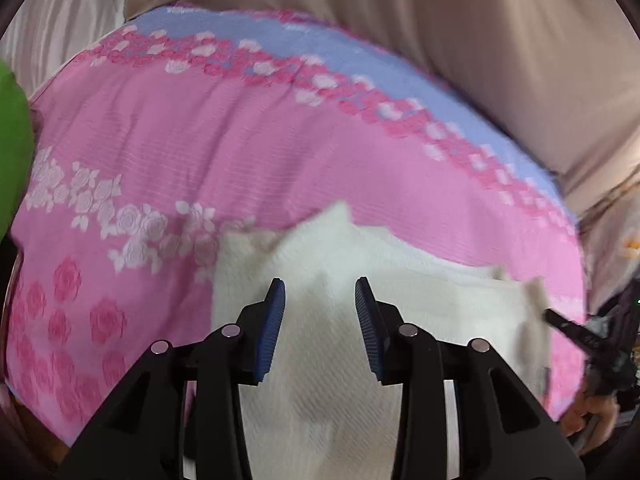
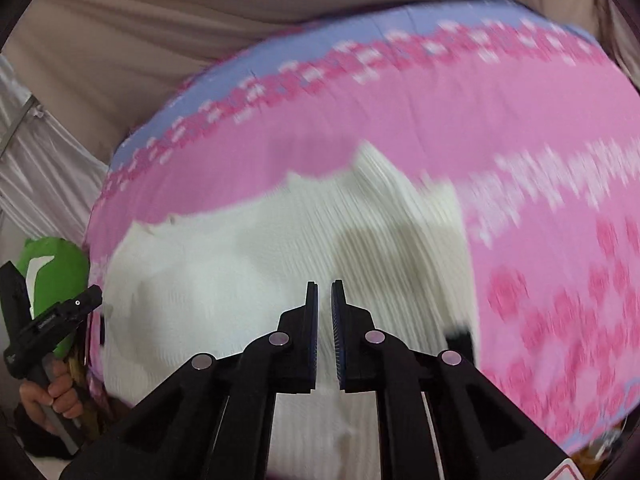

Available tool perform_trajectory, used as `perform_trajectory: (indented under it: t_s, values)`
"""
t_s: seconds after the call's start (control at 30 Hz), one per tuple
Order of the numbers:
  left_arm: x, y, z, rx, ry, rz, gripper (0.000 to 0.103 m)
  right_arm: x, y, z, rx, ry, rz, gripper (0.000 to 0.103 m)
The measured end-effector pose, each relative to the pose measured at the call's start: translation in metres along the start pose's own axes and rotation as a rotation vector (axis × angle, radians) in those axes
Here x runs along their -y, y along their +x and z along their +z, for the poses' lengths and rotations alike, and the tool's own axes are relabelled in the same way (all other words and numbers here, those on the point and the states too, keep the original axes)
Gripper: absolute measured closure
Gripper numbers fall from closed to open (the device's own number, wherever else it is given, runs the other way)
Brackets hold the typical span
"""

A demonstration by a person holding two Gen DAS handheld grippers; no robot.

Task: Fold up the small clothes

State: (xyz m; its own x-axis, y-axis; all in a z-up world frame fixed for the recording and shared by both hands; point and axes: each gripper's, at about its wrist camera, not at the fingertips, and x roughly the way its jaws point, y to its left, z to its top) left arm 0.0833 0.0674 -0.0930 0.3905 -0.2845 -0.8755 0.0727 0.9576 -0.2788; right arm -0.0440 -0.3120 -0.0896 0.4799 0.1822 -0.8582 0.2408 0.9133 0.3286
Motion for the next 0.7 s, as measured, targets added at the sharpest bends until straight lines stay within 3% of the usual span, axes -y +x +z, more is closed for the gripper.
perform_trajectory:
  t_s: [0.07, 0.1, 0.17, 0.23, 0.3, 0.33, 0.4, 0.43, 0.5, 0.63, 0.7]
  values:
    - [-0.011, 0.025, 0.002, -0.041, -0.025, 0.03, 0.075, 0.011, 0.023, 0.025, -0.021, 0.011, -0.058, 0.094]
    - [-0.015, 0.029, 0.004, -0.017, -0.029, 0.043, 0.08, 0.019, 0.031, 0.031, -0.031, 0.012, -0.087, 0.094]
    - [-0.012, 0.029, 0.003, -0.003, 0.011, 0.063, 0.08, 0.046, 0.055, 0.042, -0.05, 0.026, -0.19, 0.103]
    - [-0.006, 0.025, 0.004, -0.008, 0.04, 0.09, 0.08, 0.08, 0.058, 0.044, -0.019, 0.118, -0.069, 0.103]
    - [-0.006, 0.011, 0.005, 0.0, 0.006, 0.063, 0.08, 0.084, 0.056, 0.048, -0.038, 0.132, -0.073, 0.103]
    - [-0.011, -0.006, 0.002, 0.025, -0.035, 0.024, 0.076, 0.074, 0.051, 0.05, -0.041, 0.103, -0.119, 0.103]
    - [-0.024, -0.031, -0.009, 0.058, -0.089, 0.002, 0.051, 0.053, 0.034, 0.05, -0.019, 0.058, -0.154, 0.102]
    - [-0.033, -0.04, -0.018, 0.062, -0.108, 0.016, 0.049, 0.04, 0.02, 0.046, 0.003, 0.042, -0.125, 0.093]
    - [-0.05, -0.044, -0.036, 0.029, -0.136, 0.035, 0.046, 0.014, 0.001, 0.036, 0.016, 0.02, -0.044, 0.091]
    - [-0.084, -0.028, -0.076, -0.107, -0.278, -0.014, 0.041, -0.056, 0.003, -0.001, -0.105, -0.099, 0.102, 0.091]
    - [-0.093, -0.021, -0.089, -0.119, -0.362, -0.043, 0.027, -0.084, 0.018, -0.016, -0.169, -0.155, 0.134, 0.091]
